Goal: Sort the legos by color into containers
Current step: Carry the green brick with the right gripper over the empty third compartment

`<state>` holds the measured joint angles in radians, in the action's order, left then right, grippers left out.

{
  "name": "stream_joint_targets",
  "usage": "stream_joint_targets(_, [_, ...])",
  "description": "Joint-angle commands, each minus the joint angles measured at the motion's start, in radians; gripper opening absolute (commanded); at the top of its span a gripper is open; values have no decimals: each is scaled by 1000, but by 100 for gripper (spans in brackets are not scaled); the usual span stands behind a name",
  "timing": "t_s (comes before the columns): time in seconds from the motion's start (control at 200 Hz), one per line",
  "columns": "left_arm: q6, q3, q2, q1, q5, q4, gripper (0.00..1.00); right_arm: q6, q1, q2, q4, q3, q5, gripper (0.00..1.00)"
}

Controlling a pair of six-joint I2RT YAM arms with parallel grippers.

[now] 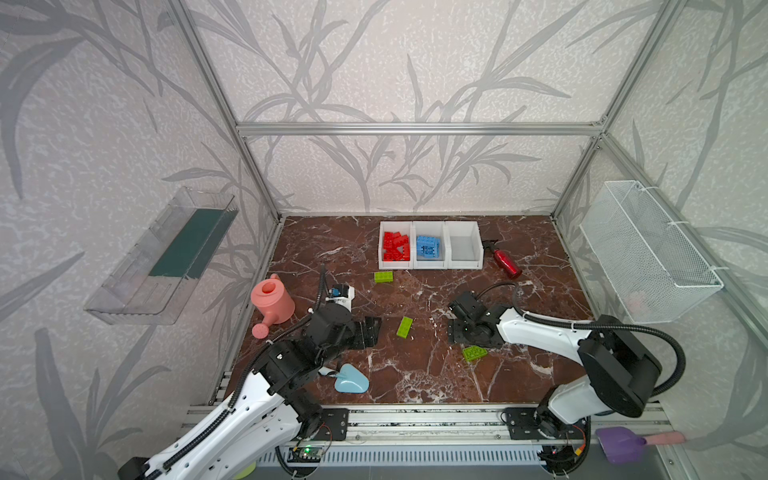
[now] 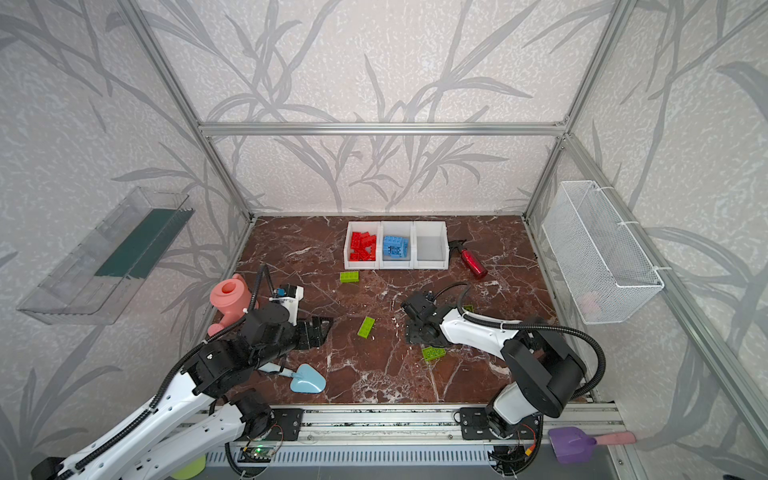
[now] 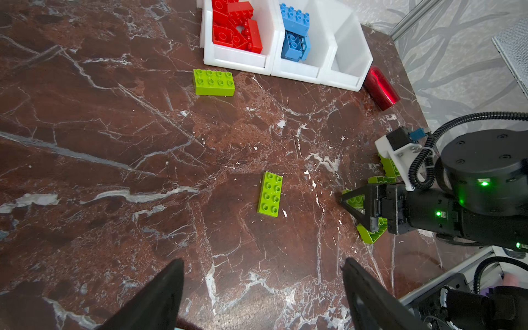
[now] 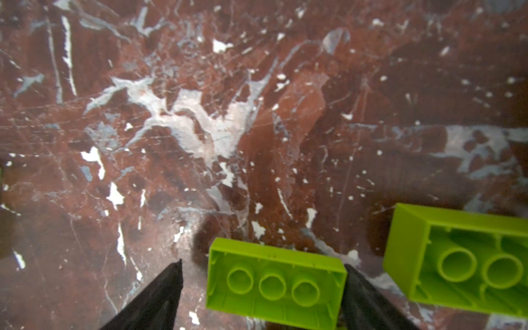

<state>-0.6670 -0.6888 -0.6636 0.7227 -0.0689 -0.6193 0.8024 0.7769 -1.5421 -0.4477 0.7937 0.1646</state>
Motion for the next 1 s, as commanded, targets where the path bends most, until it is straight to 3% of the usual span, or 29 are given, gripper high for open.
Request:
stream_joint_targets(0.0, [-13, 14, 6, 6, 1, 8, 87, 24, 22, -27, -75, 35, 75, 84])
stream_joint_targets(0.195, [-14, 15, 7, 9, -3, 7, 87, 27, 29, -64, -56, 39, 83, 77])
stream_joint_targets(0.39, [-17, 20, 12, 12, -12, 6, 87, 34, 33, -79, -40, 44, 108, 61])
stream_joint_targets(0.64, [-19, 14, 1, 12, -18, -3, 87, -14, 31, -19, -73, 95, 107, 59])
stream_joint_targets(0.995, [-45, 62, -87, 14, -16, 22, 87, -227, -75, 5, -64, 305, -4, 58])
